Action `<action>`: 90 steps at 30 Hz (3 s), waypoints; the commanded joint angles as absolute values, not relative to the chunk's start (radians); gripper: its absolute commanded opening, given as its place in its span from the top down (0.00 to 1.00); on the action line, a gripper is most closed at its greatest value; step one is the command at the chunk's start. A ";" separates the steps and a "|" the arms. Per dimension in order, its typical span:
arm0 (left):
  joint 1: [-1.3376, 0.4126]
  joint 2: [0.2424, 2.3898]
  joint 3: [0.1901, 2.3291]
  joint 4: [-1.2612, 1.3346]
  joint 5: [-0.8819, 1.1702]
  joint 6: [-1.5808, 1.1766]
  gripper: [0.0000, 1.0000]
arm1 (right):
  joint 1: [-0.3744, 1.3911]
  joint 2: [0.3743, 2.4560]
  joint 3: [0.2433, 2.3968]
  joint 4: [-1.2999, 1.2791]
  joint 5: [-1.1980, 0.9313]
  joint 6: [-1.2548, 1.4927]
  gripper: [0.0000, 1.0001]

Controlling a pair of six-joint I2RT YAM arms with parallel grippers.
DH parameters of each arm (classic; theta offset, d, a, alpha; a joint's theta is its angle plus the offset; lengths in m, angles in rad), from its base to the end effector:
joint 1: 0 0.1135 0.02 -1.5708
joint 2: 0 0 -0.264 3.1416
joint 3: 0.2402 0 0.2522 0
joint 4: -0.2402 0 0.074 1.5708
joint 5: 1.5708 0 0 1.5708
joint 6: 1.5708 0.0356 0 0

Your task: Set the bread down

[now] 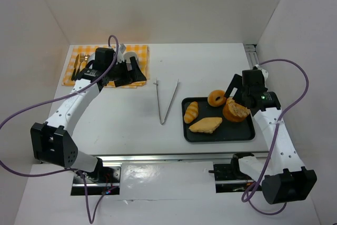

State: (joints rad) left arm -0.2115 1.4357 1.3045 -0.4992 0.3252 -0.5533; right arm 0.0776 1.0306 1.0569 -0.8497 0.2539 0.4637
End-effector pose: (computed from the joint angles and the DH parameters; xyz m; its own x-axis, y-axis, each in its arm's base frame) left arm 0.3126 -0.0788 0.3390 -0.7275 -0.3531 -0.5883 0.0811 0.8072 -0.5847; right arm 0.2013 0.0067 0.3268 -0.6115 0.3867 -0.6904 0.4122 0.9004 0.1392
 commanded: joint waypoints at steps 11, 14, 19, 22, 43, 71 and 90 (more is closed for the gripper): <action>-0.409 1.503 1.319 -0.571 0.125 -0.440 0.00 | 0.075 0.977 1.037 -0.856 0.224 0.472 0.00; -0.518 1.545 1.319 -0.590 0.054 -0.401 0.00 | 0.075 0.967 1.028 -0.856 0.215 0.472 0.00; -0.695 1.650 1.344 -0.660 -0.198 -0.448 0.00 | 0.075 0.930 0.993 -0.847 0.183 0.472 0.00; -0.674 1.663 1.306 -0.650 -0.186 -0.502 0.00 | 0.075 0.930 0.992 -0.838 0.172 0.472 0.00; -0.704 1.962 1.359 -0.448 -0.127 -0.637 0.00 | 0.075 0.939 1.002 -0.838 0.163 0.472 0.00; -0.638 1.744 1.654 -0.691 0.001 -0.295 0.78 | 0.075 0.939 1.012 -0.828 0.181 0.463 0.00; -0.828 1.637 1.635 -0.810 0.103 -0.344 0.36 | 0.075 0.888 1.049 -0.859 0.179 0.445 0.00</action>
State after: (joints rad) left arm -0.8001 1.6749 1.6173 -0.8169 0.0933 -0.3225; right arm 0.0776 0.8986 1.0332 -0.8551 0.1791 0.4545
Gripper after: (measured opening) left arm 0.644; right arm 0.999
